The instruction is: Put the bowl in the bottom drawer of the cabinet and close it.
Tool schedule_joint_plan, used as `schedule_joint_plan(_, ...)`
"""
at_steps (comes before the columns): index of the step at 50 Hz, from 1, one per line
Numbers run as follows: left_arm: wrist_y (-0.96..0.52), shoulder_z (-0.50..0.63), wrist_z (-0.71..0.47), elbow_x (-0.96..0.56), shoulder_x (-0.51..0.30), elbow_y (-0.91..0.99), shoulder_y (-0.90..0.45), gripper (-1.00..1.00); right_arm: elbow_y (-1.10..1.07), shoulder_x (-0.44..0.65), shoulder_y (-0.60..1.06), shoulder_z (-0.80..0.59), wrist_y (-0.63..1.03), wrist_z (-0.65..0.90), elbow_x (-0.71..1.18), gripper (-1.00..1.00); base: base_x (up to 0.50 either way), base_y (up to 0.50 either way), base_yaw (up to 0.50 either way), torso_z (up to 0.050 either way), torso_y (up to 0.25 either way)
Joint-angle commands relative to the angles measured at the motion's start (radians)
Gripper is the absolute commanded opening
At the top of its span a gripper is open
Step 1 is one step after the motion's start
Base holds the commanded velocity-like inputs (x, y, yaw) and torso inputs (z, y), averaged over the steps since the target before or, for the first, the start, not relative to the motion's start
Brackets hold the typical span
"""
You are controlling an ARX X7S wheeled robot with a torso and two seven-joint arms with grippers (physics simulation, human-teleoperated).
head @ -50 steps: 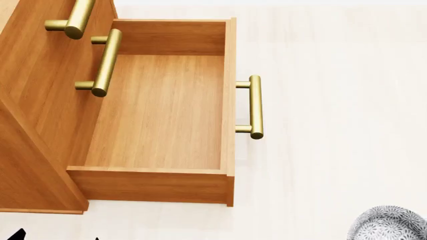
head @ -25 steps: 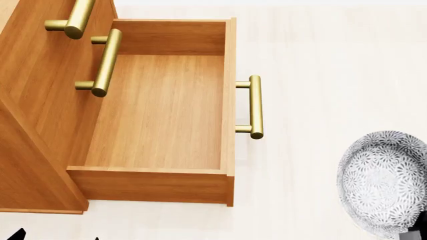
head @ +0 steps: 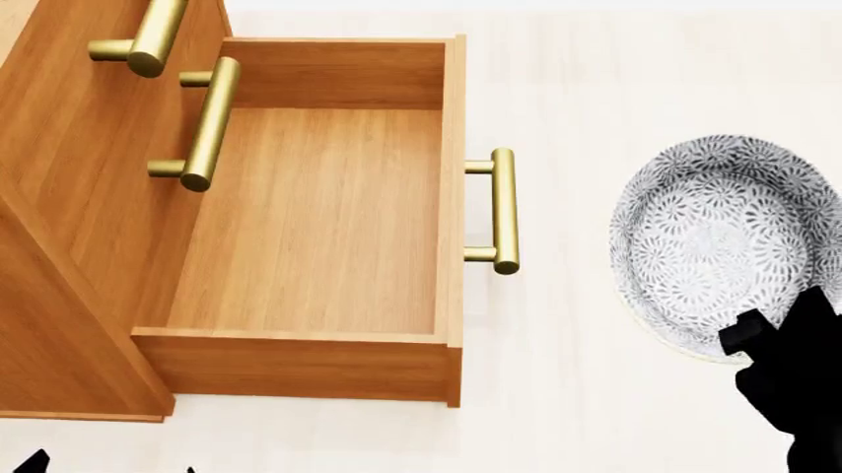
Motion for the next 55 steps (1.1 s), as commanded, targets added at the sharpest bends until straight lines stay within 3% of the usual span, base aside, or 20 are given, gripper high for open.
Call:
schedule_joint_plan(1, 0.006, -0.002, -0.002, -0.001, -0.003, -0.002, 0.002, 1.00, 0.002, 0.066, 0.157, -0.094, 0.063, 0.090, 0.021, -1.00, 0.00, 0.00, 0.00, 0.000, 0.000)
schedule_joint_plan(18, 0.008, -0.005, -0.005, -0.006, -0.007, 0.003, 0.001, 1.00, 0.092, 0.095, 0.363, -0.247, 0.150, 0.153, -0.047, -1.00, 0.00, 0.00, 0.00, 0.000, 0.000)
schedule_joint_plan(26, 0.015, -0.006, -0.003, -0.003, -0.009, -0.005, 0.002, 1.00, 0.171, 0.086, 0.508, -0.338, 0.222, 0.249, 0.007, -1.00, 0.00, 0.00, 0.00, 0.000, 0.001)
schedule_joint_plan(32, 0.004, -0.007, -0.011, -0.006, -0.010, -0.002, -0.003, 1.00, 0.300, 0.059, 0.686, -0.439, 0.321, 0.344, 0.200, -1.00, 0.00, 0.00, 0.00, 0.000, 0.000)
schedule_joint_plan(47, 0.003, -0.013, -0.016, -0.015, -0.012, -0.006, -0.007, 1.00, 0.550, -0.019, 0.955, -0.585, 0.404, 0.424, 0.242, -1.00, 0.00, 0.00, 0.00, 0.000, 0.001)
schedule_joint_plan(55, 0.007, -0.011, -0.014, -0.013, -0.011, -0.009, -0.006, 1.00, 0.692, -0.047, 1.105, -0.673, 0.457, 0.653, 0.294, -1.00, 0.00, 0.00, 0.00, 0.000, 0.000)
